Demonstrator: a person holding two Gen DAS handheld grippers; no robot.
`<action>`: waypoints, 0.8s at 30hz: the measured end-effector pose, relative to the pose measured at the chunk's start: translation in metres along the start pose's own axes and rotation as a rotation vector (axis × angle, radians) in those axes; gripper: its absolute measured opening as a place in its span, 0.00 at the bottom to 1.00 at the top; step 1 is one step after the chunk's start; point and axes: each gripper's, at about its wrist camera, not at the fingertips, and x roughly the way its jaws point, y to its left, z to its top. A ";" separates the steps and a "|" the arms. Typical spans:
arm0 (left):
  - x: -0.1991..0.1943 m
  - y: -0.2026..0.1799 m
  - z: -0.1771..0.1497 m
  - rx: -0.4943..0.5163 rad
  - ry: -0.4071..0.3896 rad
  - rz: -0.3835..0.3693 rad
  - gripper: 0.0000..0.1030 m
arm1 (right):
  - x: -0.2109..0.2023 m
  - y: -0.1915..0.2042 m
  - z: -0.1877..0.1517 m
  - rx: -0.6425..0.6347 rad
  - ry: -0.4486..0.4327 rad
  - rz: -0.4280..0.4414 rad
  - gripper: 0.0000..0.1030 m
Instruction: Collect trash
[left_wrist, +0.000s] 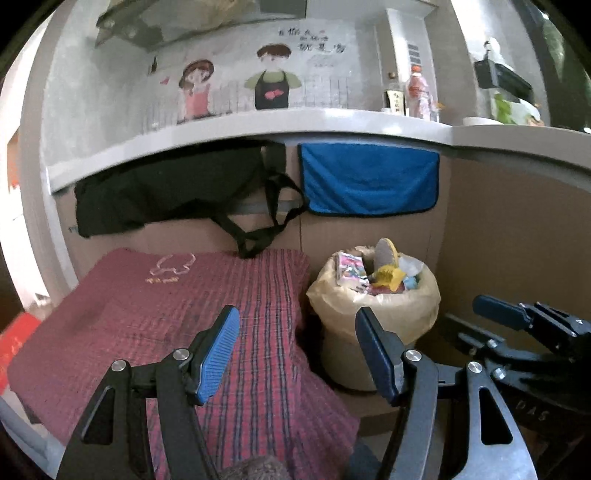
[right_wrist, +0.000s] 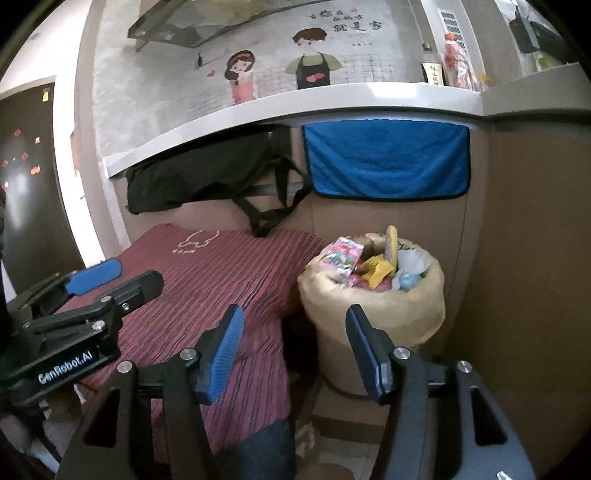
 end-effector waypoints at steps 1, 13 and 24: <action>-0.005 0.001 -0.002 0.001 -0.003 0.003 0.64 | -0.003 0.005 -0.003 -0.003 0.006 0.005 0.53; -0.040 0.016 -0.003 -0.050 0.004 0.080 0.64 | -0.043 0.022 -0.016 0.000 -0.073 -0.087 0.54; -0.056 0.023 -0.005 -0.061 -0.022 0.109 0.64 | -0.059 0.028 -0.008 0.011 -0.161 -0.112 0.55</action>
